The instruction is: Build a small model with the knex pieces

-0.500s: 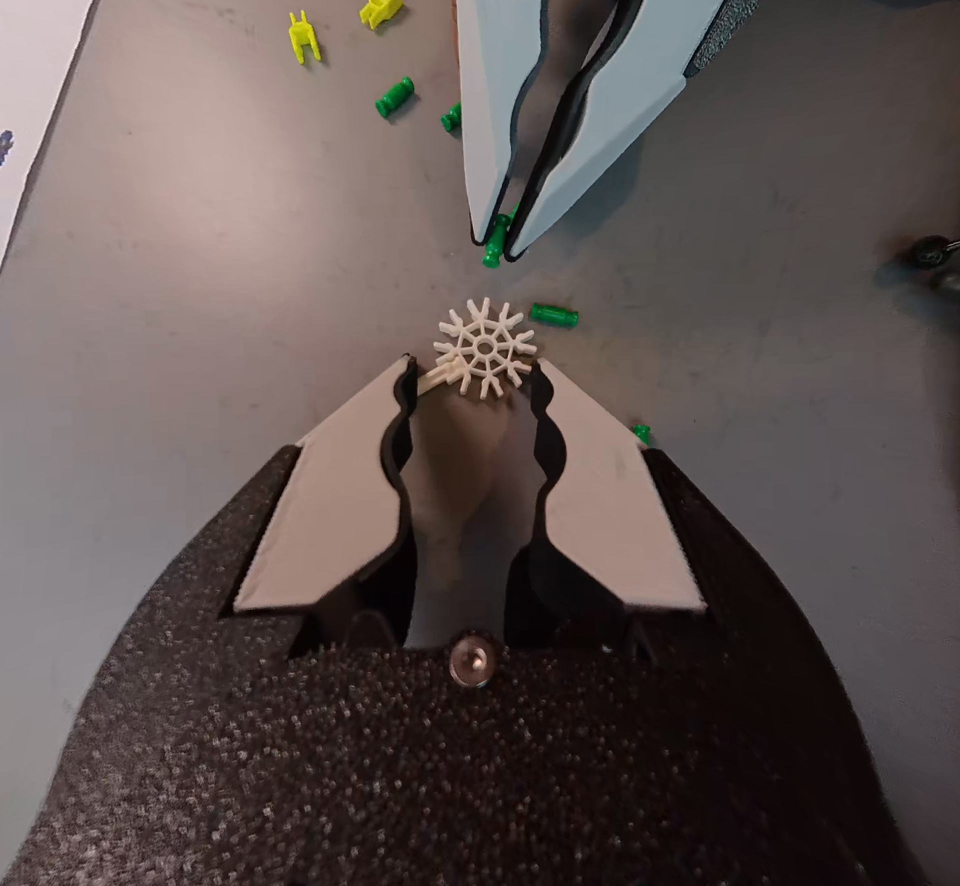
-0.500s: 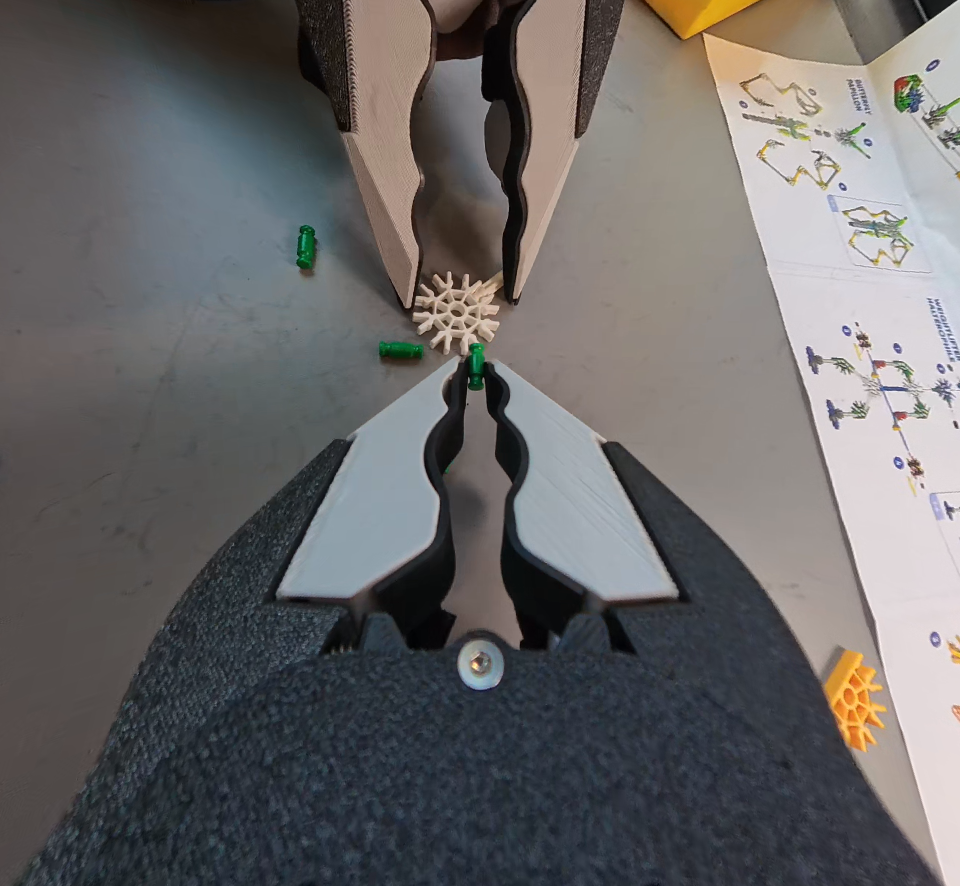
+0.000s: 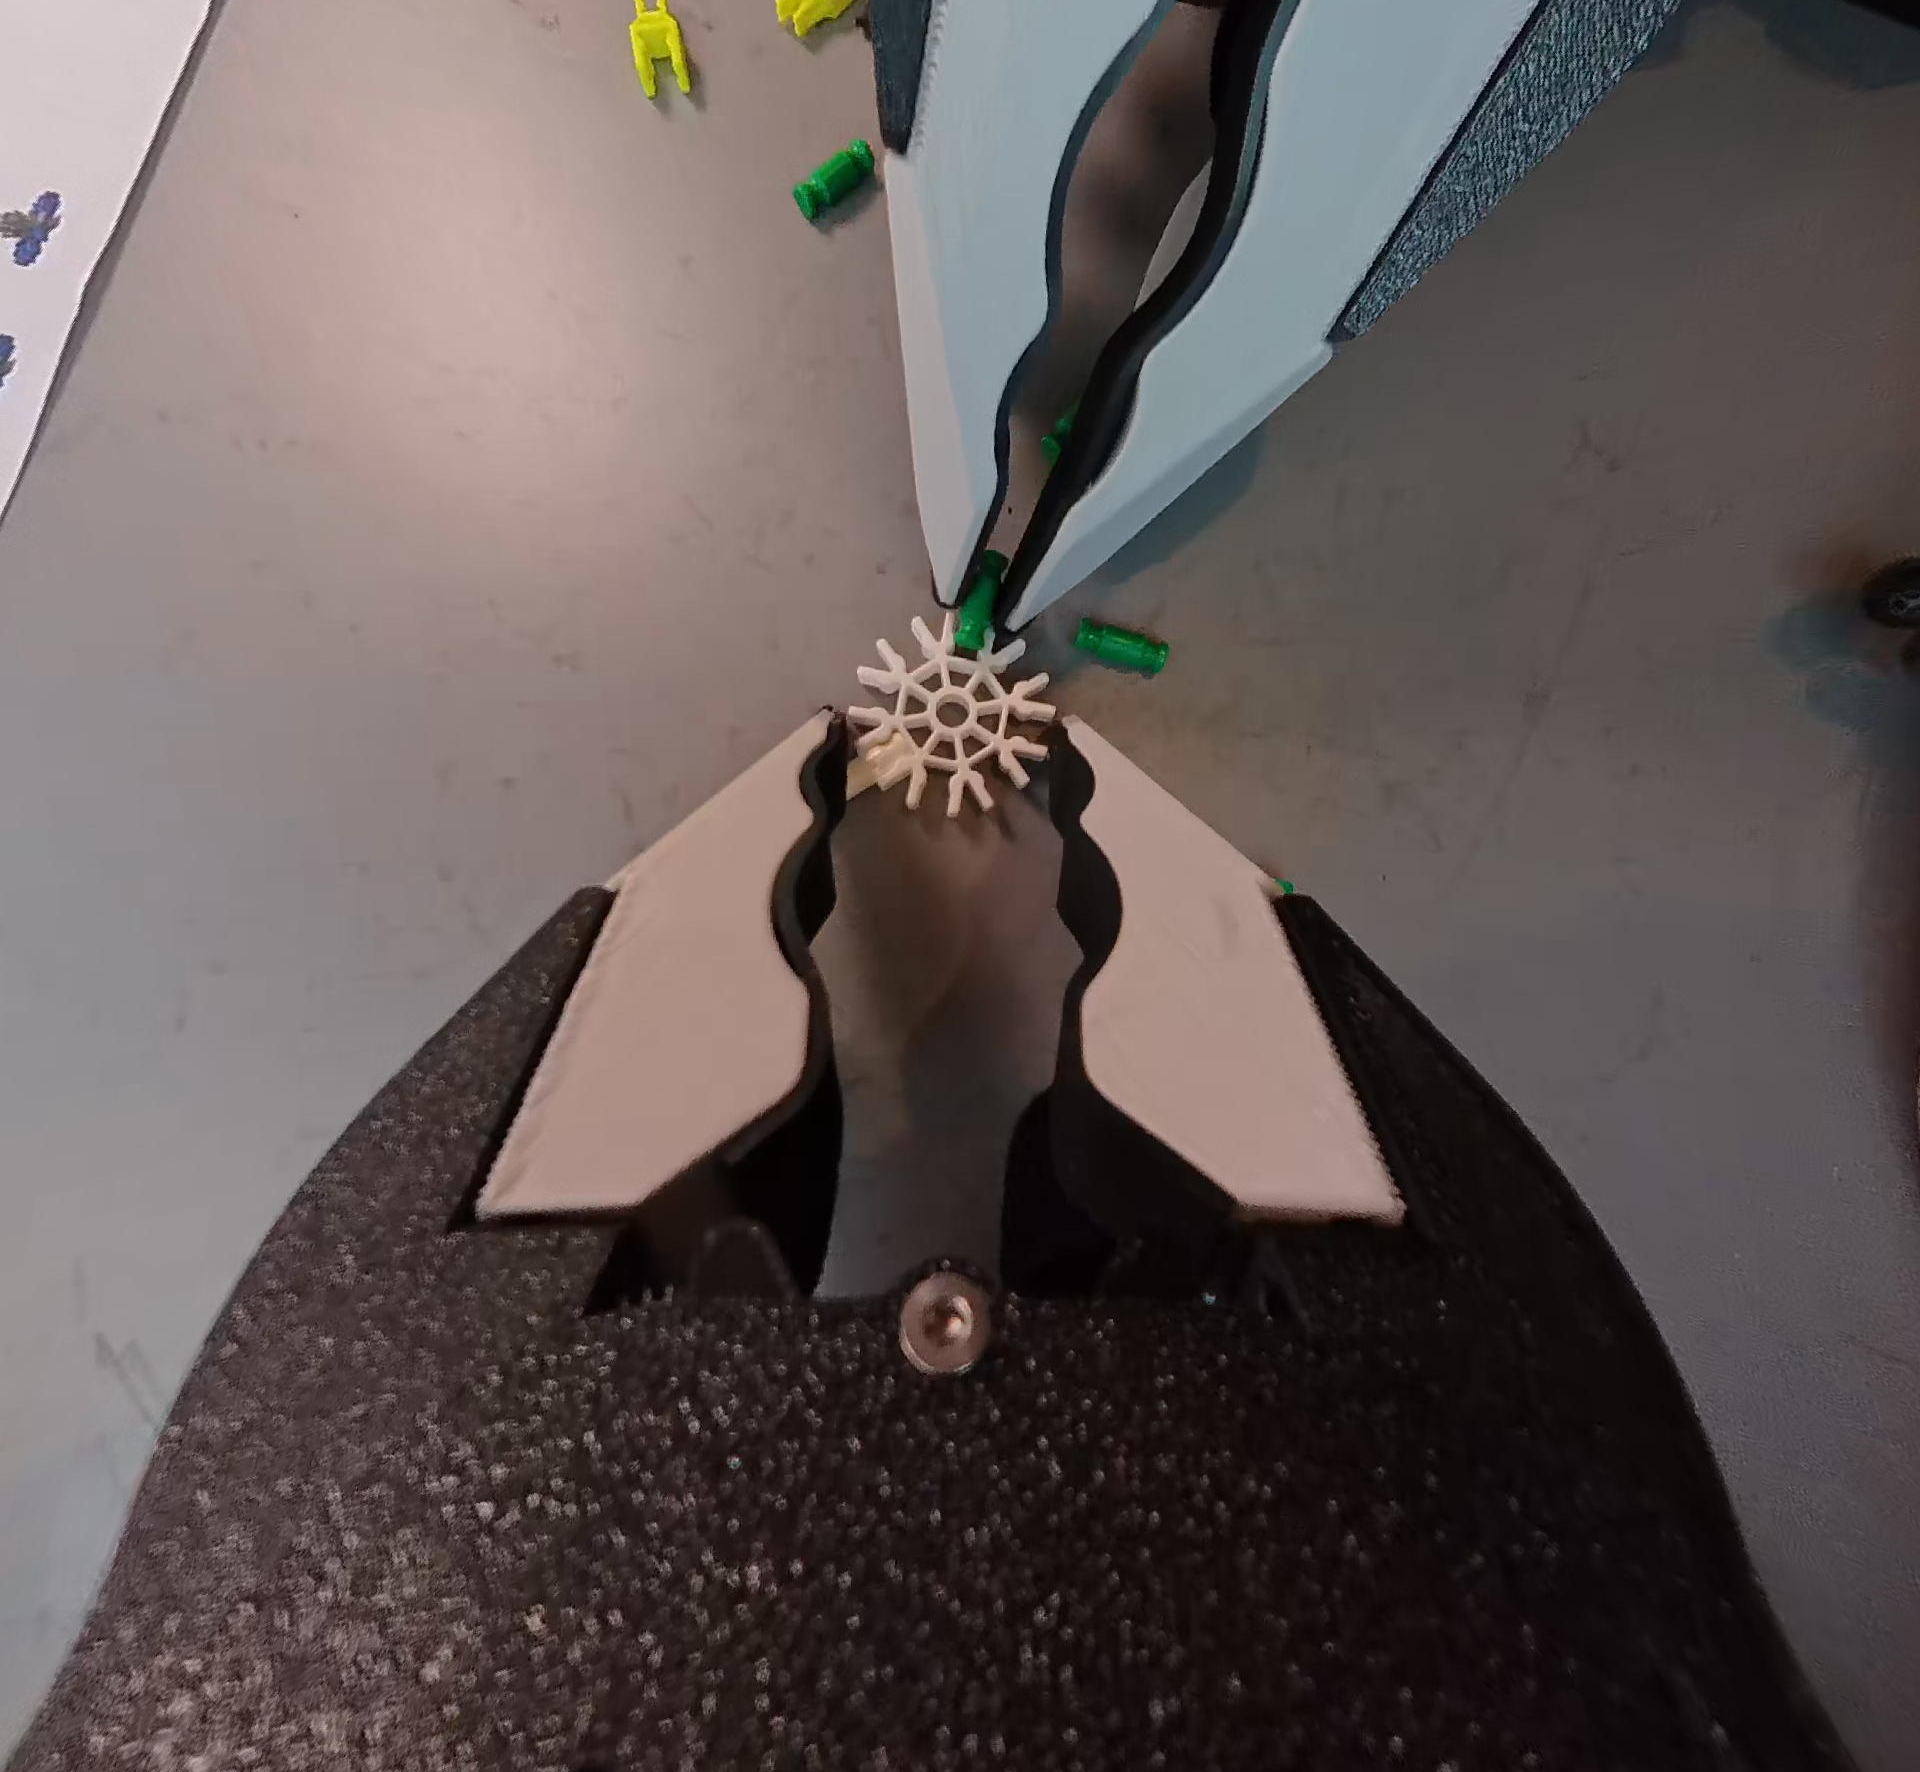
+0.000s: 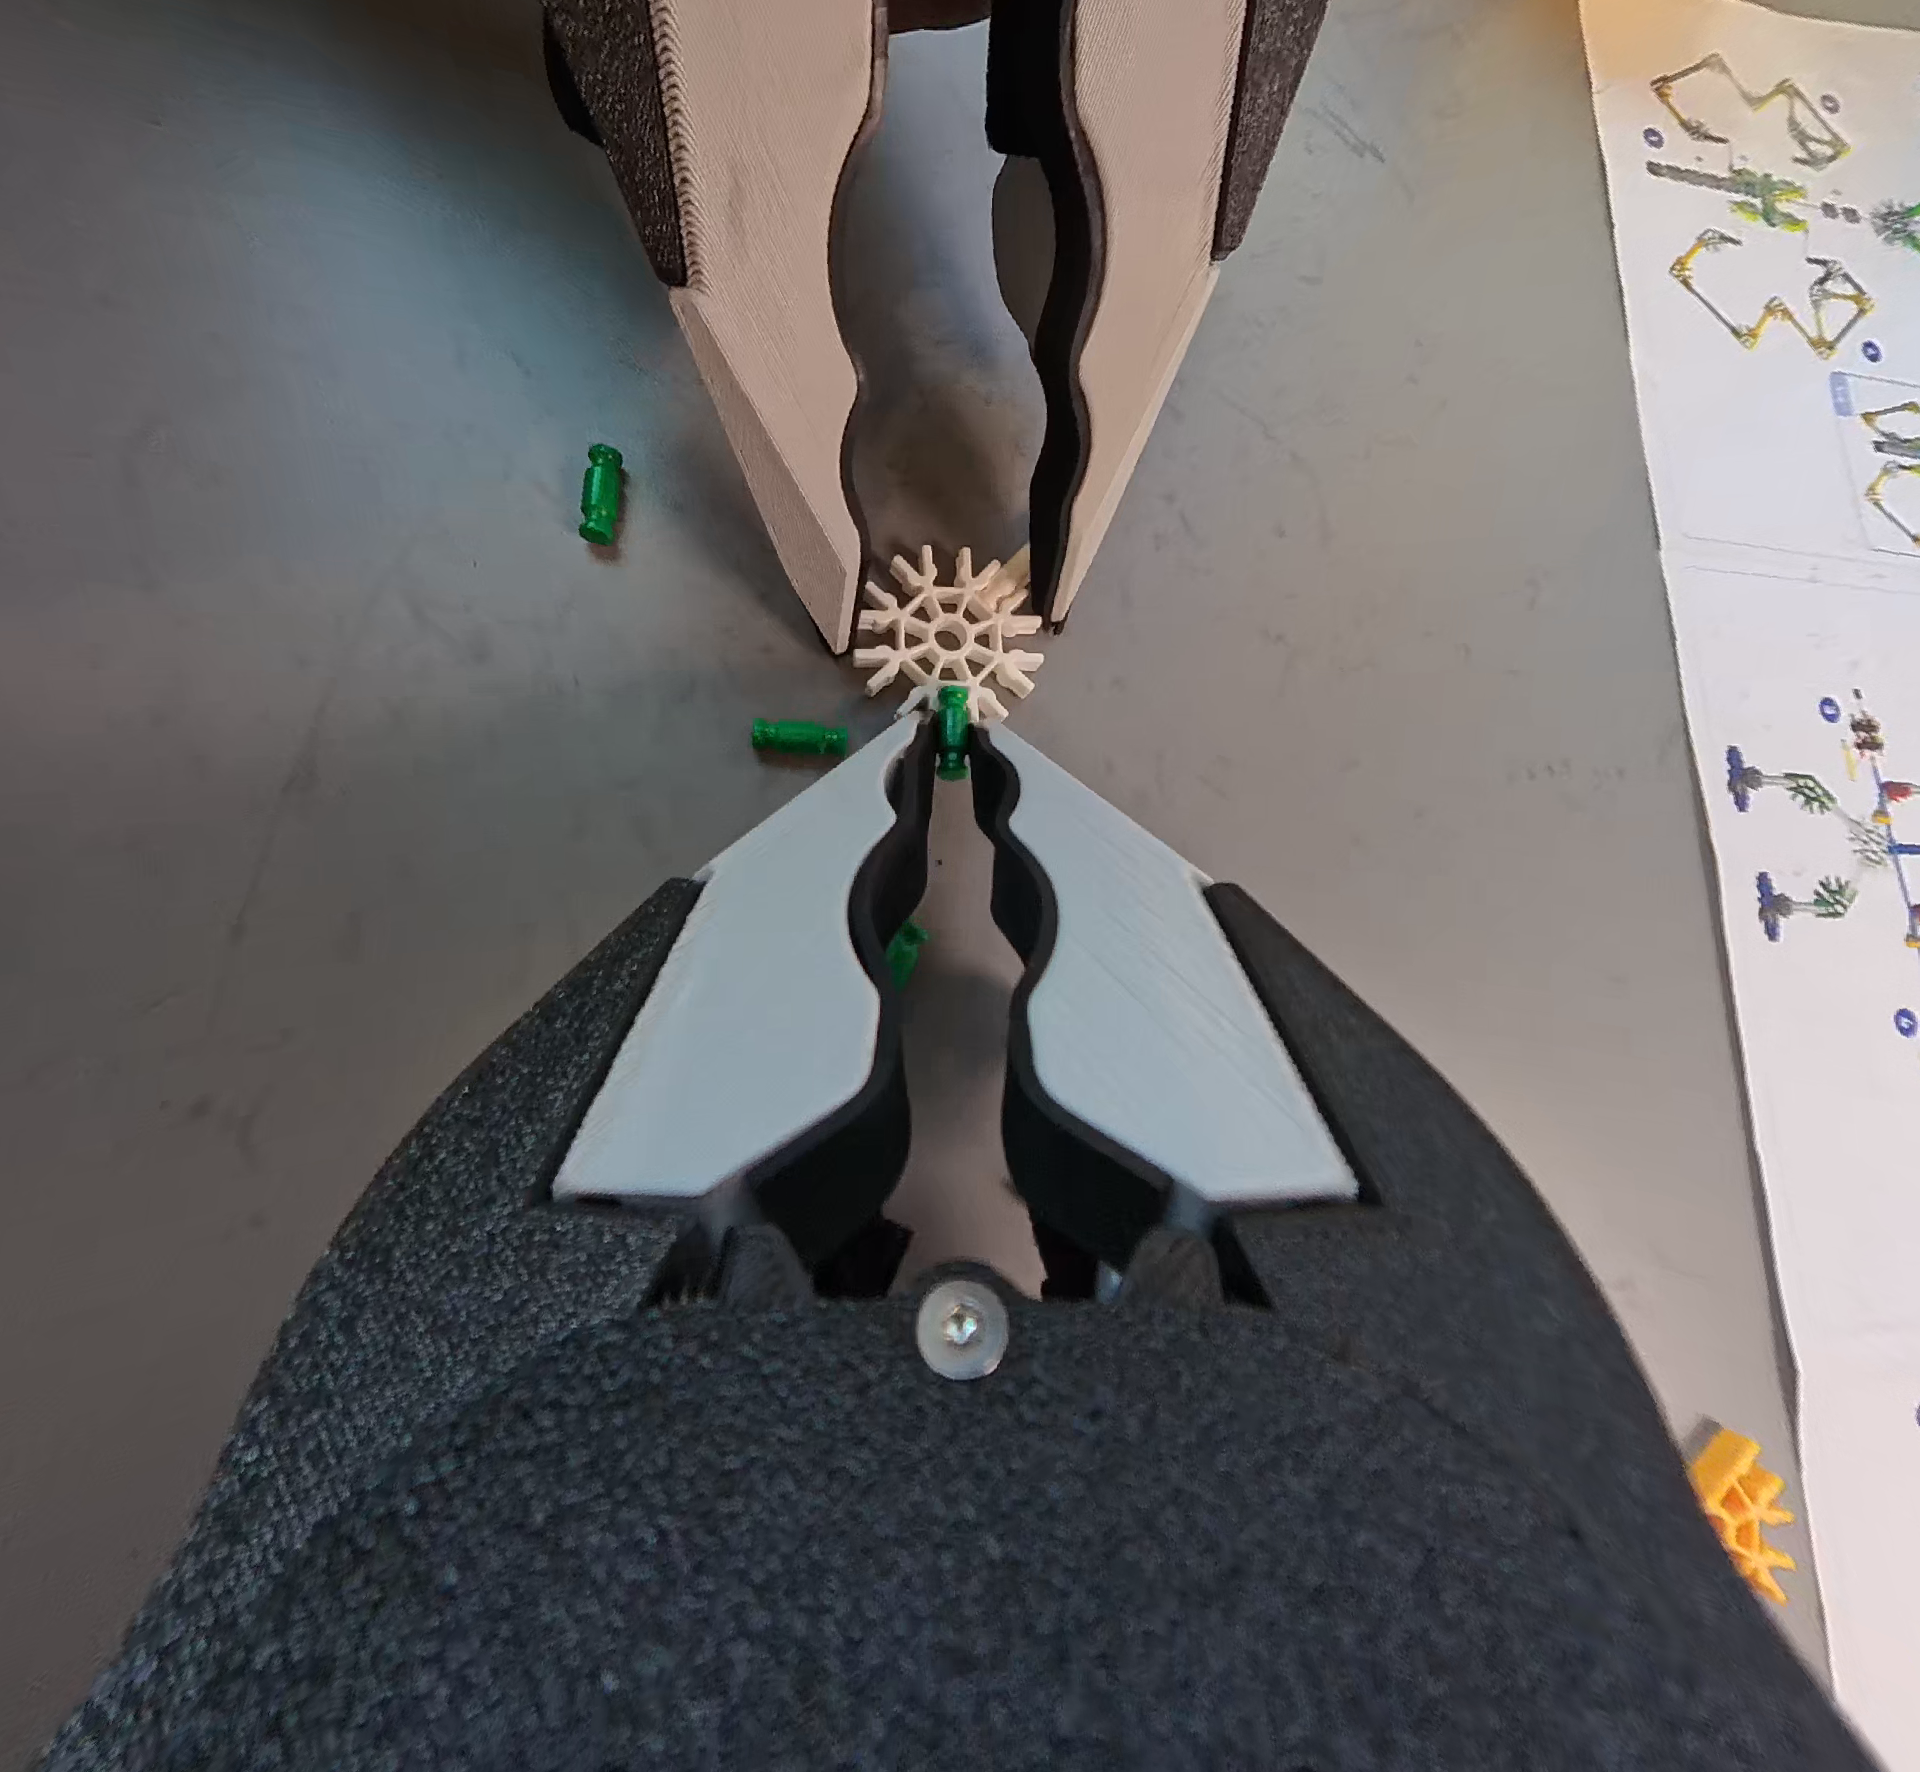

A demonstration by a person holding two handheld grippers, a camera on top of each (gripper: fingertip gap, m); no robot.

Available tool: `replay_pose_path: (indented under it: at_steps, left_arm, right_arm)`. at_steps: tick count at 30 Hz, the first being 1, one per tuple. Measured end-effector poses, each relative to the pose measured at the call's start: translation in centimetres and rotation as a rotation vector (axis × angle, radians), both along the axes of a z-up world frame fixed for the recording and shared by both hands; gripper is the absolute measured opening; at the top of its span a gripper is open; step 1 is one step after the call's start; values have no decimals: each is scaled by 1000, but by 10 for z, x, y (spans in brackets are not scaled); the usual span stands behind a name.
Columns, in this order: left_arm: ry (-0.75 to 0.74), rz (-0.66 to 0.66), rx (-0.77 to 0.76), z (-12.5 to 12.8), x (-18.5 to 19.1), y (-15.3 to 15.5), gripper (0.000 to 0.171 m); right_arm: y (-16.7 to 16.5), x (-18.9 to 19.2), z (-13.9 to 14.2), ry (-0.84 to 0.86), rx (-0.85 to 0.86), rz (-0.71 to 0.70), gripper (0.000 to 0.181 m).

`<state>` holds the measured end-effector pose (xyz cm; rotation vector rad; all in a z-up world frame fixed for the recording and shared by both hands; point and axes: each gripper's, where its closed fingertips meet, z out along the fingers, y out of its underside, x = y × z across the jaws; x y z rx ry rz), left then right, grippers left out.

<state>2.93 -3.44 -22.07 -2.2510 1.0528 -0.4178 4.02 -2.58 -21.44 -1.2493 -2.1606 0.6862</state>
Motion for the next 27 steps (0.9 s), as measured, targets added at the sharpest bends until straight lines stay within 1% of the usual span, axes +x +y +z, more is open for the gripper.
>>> replay_pose_path:
  at_steps: [8,12,18,21,23,27]
  left_arm:
    - [-7,-4,2,0,0,0,39]
    - [-9,-7,0,0,0,0,39]
    - [-50,-13,11,12,1,-1,39]
    - [-23,-8,4,7,-4,-1,39]
    - [-34,-16,-14,5,-2,-3,35]
    - [-42,-16,-21,5,-1,-3,34]
  right_arm:
    - [0,-1,-2,-19,-29,-8,8]
    - [0,-1,2,-1,-55,-12,9]
    - [1,-1,7,14,-83,-21,5]
    - [1,-1,4,1,-81,-19,4]
    - [0,-1,4,-6,-84,-18,2]
    - [-2,-2,3,-12,-94,-14,1]
